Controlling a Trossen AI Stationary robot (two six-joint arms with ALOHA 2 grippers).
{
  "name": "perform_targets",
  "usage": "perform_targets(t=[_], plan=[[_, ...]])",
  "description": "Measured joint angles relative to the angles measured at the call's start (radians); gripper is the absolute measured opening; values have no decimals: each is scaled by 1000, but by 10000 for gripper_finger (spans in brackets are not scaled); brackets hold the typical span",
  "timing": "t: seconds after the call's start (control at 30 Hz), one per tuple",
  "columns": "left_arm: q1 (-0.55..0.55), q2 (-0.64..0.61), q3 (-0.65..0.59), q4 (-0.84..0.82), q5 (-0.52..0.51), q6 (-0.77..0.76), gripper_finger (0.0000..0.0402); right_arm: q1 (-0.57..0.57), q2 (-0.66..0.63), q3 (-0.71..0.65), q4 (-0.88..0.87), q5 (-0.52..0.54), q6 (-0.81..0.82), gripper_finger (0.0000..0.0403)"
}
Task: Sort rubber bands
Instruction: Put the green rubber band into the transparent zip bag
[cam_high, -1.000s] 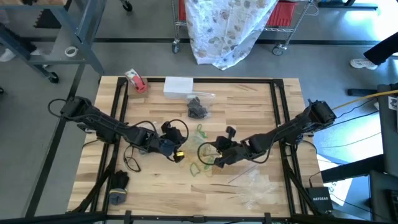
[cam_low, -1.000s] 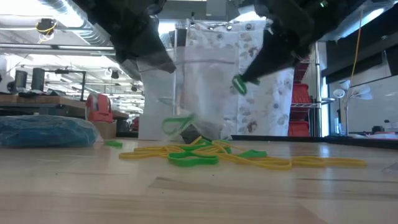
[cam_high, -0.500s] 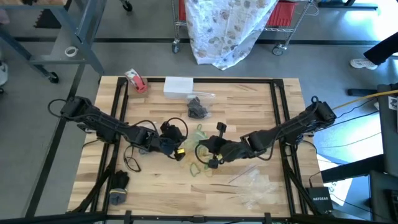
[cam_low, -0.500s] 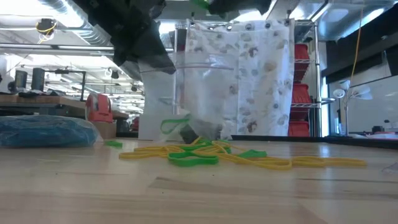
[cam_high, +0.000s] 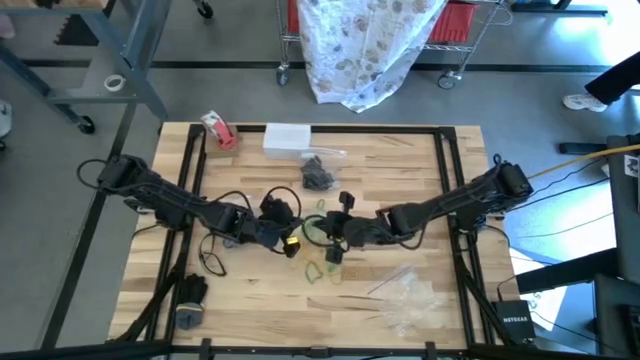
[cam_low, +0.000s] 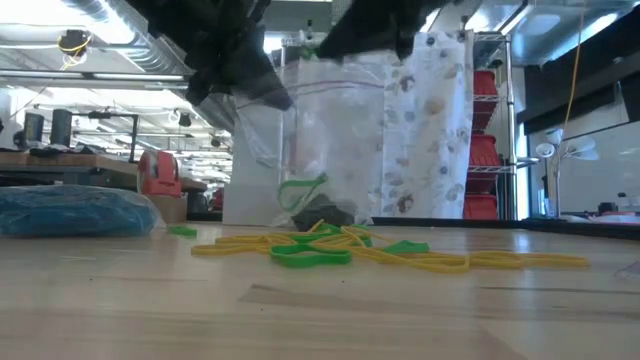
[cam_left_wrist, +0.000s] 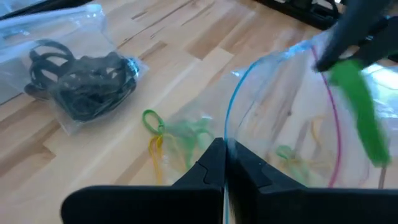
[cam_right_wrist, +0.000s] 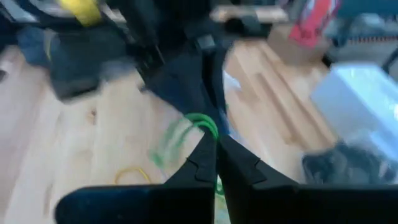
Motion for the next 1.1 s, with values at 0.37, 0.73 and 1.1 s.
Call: perform_targets(t=[0.37,0.73,1.1], plan=[[24,0,0,-13,0,-23,0,-10,14,7,-46,-3,18,108],[22,0,0,-90,0,-16,0,47,14,72,-334,-219,76,121],[22,0,0,-91,0,-17,0,87,39,-216,-152,-208,292,121]])
